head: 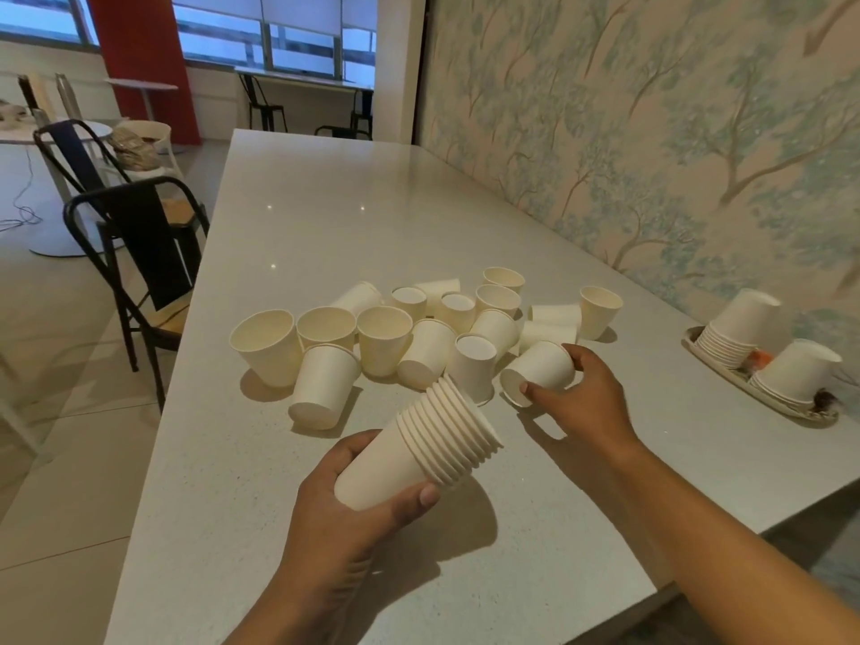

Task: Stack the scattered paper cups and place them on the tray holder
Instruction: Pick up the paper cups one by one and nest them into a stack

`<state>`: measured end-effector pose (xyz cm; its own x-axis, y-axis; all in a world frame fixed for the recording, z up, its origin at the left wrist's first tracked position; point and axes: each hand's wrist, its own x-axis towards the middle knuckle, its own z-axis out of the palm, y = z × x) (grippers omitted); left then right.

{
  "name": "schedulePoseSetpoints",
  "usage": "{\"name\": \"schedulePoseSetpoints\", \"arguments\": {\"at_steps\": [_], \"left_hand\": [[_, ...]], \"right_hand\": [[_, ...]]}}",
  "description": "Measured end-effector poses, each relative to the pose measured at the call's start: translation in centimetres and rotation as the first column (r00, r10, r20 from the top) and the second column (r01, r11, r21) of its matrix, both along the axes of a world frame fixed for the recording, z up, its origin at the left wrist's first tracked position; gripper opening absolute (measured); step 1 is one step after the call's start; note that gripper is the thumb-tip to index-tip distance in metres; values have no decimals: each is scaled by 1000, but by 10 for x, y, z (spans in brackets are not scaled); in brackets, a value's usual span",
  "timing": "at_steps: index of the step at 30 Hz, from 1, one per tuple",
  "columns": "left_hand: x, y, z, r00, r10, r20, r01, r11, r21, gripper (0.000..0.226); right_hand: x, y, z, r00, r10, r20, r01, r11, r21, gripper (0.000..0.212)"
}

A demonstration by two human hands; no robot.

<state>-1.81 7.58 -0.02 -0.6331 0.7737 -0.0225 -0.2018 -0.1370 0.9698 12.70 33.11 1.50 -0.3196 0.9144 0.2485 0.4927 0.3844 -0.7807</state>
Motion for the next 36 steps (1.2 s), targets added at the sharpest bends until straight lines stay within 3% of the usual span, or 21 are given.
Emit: {"name": "schedulePoseSetpoints", "arguments": {"at_steps": [4,8,14,20,24,26,28,30,33,36], "left_hand": [[0,0,-1,1000,-6,11,6,1000,0,69],[3,1,0,1000,-23,12,23,1000,-6,69],[6,-1,2,999,-30,-28,30,999,13,67],[-1,-4,-2,998,30,64,-30,1000,-1,72],[-4,-7,-1,996,47,72,-50,998,32,68],[-4,-10,3,996,57,63,-59,997,39,67],[-5,-12,4,994,79,70,-83,995,51,67],[-5,-15,4,990,109,87,-114,992,53,67],[-2,-16,4,989,116,89,-120,992,47,67],[0,-15,5,990,105,93,-111,992,56,66]], "right_hand": [[29,-29,21,995,14,-102,-6,997,72,68],[43,-70,52,962,217,-169,-191,969,155,75],[25,-114,65,859,510,-47,-507,860,63,88],[8,-154,33,753,625,204,-623,778,-81,117],[4,-147,42,701,697,152,-696,715,-70,105],[-1,-138,52,694,720,26,-720,694,-12,90],[-10,-123,58,733,651,-198,-661,750,15,75],[-22,-100,56,824,491,-283,-502,864,41,67],[-38,-62,40,962,218,-163,-228,973,-43,65],[-46,-44,17,991,119,-55,-126,980,-153,75]]}}
